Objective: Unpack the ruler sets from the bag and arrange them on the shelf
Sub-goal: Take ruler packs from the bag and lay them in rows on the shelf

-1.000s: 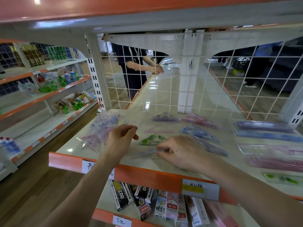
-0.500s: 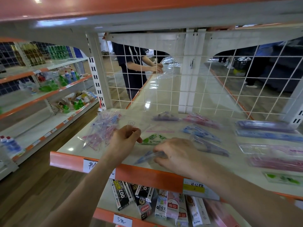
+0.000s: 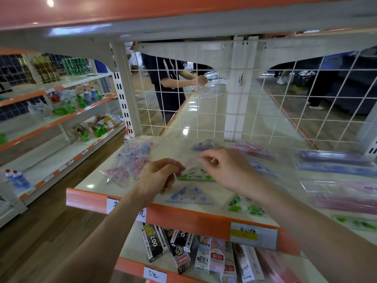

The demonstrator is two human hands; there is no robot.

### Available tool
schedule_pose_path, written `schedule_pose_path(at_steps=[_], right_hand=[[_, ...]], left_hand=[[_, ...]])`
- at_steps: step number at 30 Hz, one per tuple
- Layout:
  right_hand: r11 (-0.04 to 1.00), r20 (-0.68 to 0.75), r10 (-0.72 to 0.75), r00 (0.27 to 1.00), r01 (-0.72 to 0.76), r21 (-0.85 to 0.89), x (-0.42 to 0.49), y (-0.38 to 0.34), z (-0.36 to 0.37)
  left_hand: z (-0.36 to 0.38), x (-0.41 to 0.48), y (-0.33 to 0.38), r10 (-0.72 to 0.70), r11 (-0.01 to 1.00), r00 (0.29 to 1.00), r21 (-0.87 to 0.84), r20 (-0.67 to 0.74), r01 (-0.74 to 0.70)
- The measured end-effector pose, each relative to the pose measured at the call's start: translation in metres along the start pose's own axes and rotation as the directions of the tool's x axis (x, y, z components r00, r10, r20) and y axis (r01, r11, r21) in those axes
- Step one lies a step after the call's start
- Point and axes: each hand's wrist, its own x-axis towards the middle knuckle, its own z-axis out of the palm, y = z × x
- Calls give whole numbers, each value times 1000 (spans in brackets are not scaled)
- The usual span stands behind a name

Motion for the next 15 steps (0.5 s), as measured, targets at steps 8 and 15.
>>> schedule_pose_path(at_steps=[8, 15], right_hand=[[930, 116, 124, 986, -156, 332, 3, 9, 12], [973, 97, 87, 992, -105, 207, -2, 18, 13]], left_hand=[[-2, 3, -2, 2, 998, 994, -55, -106, -8], [2, 0, -2, 14, 1000, 993, 6, -116, -13]])
